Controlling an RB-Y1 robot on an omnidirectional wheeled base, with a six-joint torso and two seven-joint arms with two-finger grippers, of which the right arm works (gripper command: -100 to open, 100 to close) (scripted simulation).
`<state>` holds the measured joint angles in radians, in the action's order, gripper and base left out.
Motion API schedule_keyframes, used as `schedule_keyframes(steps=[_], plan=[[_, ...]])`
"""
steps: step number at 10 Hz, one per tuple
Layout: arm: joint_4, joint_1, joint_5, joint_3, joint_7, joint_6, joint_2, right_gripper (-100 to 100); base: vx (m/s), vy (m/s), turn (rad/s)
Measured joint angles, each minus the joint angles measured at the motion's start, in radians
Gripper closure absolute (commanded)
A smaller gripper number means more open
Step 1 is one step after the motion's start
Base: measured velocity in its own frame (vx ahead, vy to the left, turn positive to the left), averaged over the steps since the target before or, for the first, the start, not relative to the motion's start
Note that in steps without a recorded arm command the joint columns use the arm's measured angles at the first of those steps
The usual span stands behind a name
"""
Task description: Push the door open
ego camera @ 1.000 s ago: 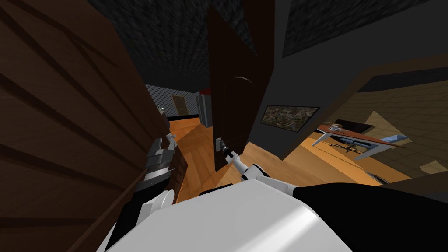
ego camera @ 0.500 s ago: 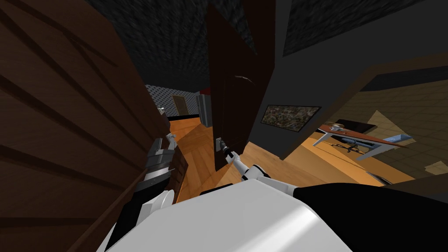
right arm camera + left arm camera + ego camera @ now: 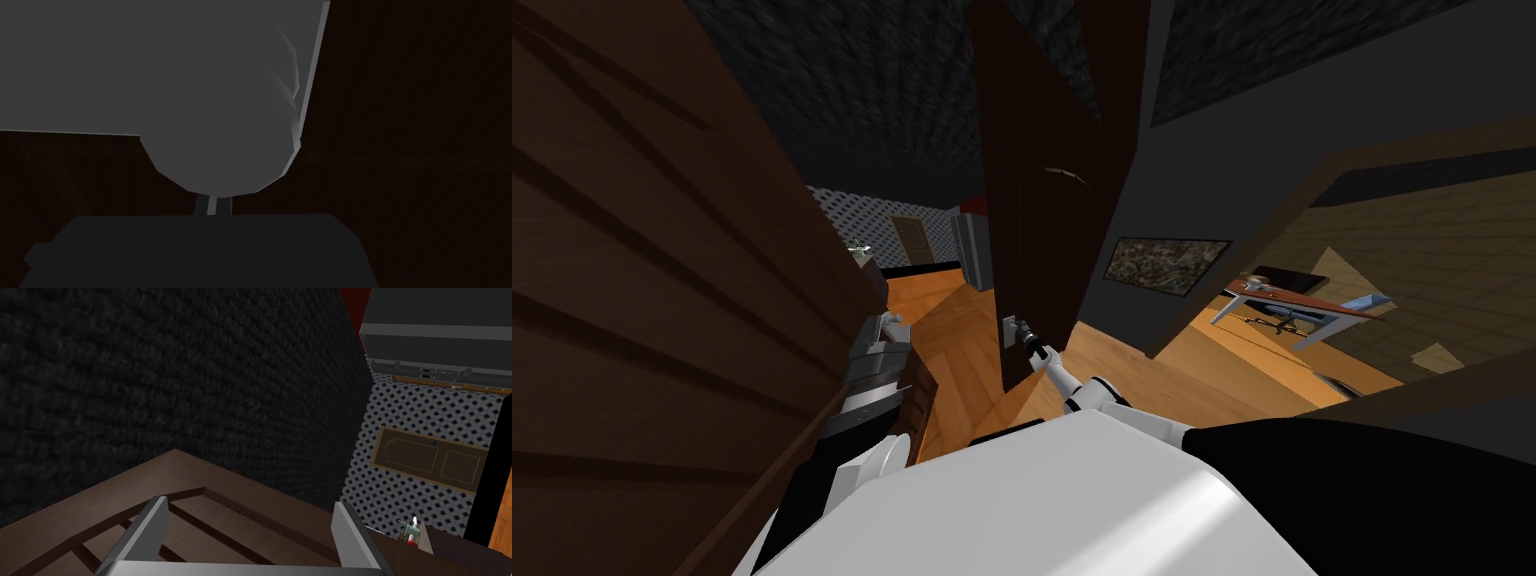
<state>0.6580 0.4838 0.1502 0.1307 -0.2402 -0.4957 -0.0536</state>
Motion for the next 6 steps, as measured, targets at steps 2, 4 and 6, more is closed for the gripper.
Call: schedule_keyframes(steps=[2, 4, 6], plan=[[0.006, -0.004, 0.002, 0.008, -0.008, 0.005, -0.005, -100, -0.195, -0.052, -0.001], [0.001, -0.001, 0.002, 0.013, -0.012, 0.006, -0.003, -100, -0.196, -0.049, -0.007], [-0.001, 0.001, 0.003, 0.019, -0.018, 0.007, 0.003, -100, -0.23, -0.042, -0.005]])
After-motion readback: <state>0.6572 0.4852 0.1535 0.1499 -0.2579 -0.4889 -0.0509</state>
